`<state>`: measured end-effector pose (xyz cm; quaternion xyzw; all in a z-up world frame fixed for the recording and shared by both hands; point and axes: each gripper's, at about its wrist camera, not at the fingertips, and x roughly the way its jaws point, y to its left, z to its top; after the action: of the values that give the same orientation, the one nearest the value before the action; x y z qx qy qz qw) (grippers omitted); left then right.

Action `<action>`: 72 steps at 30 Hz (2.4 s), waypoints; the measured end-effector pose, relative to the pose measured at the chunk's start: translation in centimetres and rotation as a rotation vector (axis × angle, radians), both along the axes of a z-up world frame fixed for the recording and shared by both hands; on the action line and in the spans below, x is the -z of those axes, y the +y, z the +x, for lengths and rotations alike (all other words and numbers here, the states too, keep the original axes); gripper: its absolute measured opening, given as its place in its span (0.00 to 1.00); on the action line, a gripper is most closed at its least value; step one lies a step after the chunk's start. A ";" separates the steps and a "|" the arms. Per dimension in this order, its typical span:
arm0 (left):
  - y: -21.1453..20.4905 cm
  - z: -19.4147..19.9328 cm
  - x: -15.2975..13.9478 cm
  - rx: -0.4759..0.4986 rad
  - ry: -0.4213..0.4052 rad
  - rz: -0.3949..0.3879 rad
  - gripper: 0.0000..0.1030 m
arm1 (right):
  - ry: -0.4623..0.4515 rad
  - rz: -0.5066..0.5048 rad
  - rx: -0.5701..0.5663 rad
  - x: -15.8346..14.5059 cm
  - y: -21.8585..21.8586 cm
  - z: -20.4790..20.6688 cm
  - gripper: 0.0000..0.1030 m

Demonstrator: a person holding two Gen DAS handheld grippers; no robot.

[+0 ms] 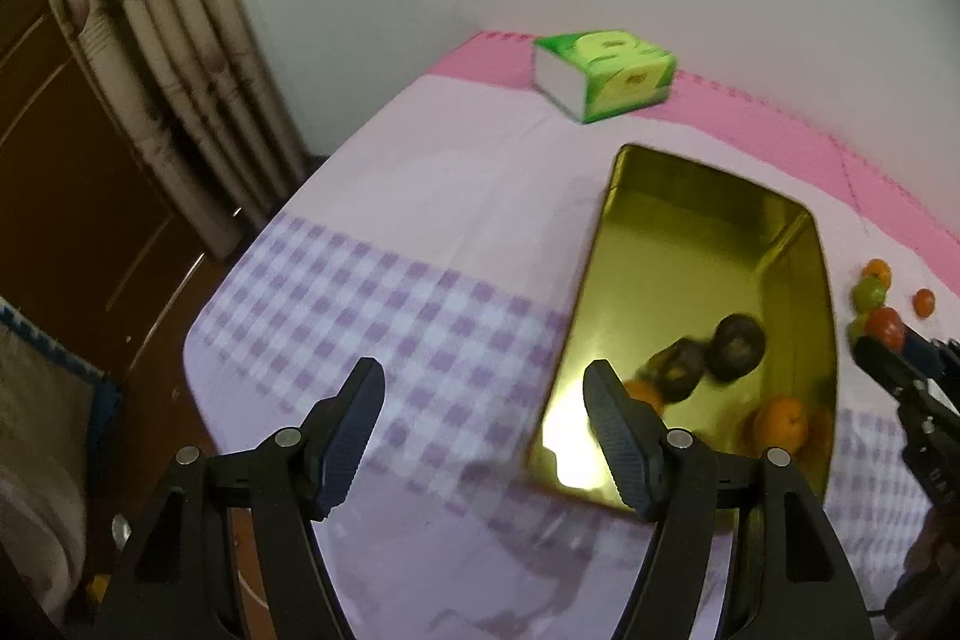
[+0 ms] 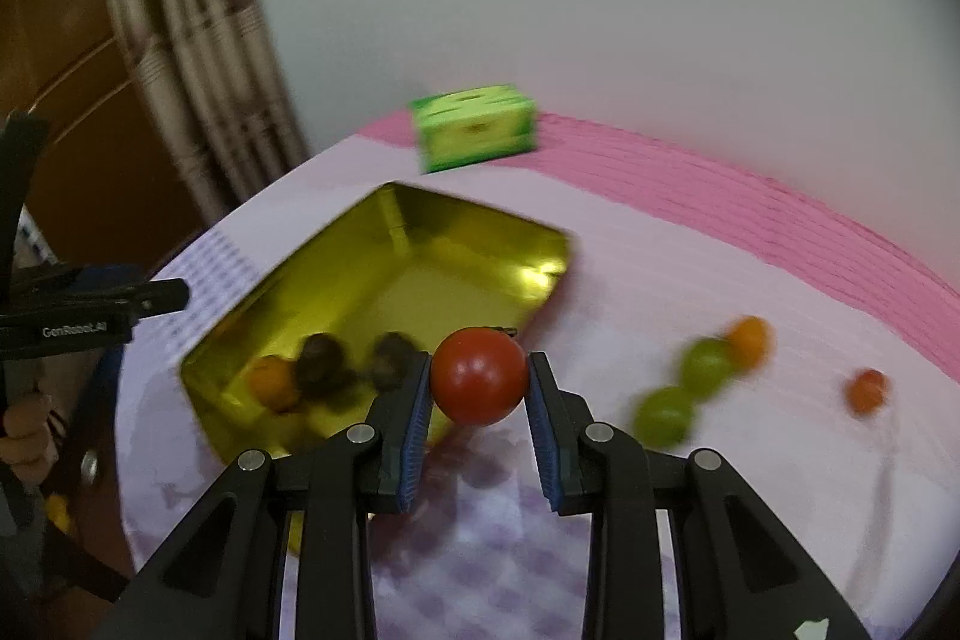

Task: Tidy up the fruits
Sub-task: 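Carry the red tomato into the tin tray and open the right tool, then grasp the orange-red tomato with the right tool while the left tool moves to the green tomatoes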

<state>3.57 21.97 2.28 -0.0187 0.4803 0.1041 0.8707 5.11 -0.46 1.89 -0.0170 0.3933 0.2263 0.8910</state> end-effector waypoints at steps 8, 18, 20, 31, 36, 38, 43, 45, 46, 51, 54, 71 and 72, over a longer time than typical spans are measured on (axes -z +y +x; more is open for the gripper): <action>1.1 -0.5 0.6 -0.036 0.019 -0.028 0.68 | 0.035 -0.050 -0.087 1.9 4.9 0.1 0.28; 0.7 -0.5 0.9 -0.017 0.030 -0.029 0.68 | 0.069 -0.100 -0.083 4.0 6.7 1.4 0.28; 0.6 -0.5 0.9 -0.016 0.033 -0.029 0.68 | 0.078 -0.103 -0.084 4.2 6.7 1.5 0.29; 0.3 -0.4 1.1 -0.009 0.037 -0.033 0.69 | 0.078 -0.104 -0.075 4.5 6.8 1.5 0.31; 0.2 -0.4 1.1 -0.007 0.038 -0.036 0.69 | 0.066 -0.100 -0.074 4.2 6.7 1.5 0.38; 0.3 -0.4 1.2 -0.005 0.039 -0.037 0.69 | 0.059 -0.096 -0.073 3.8 6.6 1.3 0.38; 0.3 -0.4 1.2 -0.004 0.043 -0.038 0.69 | 0.029 -0.073 -0.051 2.2 5.1 0.7 0.38; 0.3 -0.4 1.2 -0.004 0.044 -0.037 0.69 | 0.017 -0.073 -0.029 1.7 3.8 0.5 0.38; 0.2 -0.4 1.2 -0.004 0.044 -0.036 0.69 | 0.013 -0.079 -0.018 1.7 3.2 0.4 0.38; 0.2 -0.4 1.2 -0.005 0.044 -0.035 0.69 | 0.016 -0.132 0.108 2.1 -2.3 0.2 0.38; 0.2 -0.4 1.2 -0.003 0.048 -0.033 0.69 | 0.028 -0.150 0.196 2.5 -6.2 0.4 0.38; -2.9 0.0 0.8 0.086 0.038 -0.056 0.69 | 0.120 -0.101 0.491 7.0 -20.1 4.2 0.38; -3.5 0.2 0.8 0.096 0.041 -0.064 0.69 | 0.116 -0.103 0.495 7.0 -20.2 4.6 0.38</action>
<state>3.78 18.51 1.50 -0.0215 0.5014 0.0470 0.8637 9.73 -20.63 -5.14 0.0474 0.4468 -0.0181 0.8932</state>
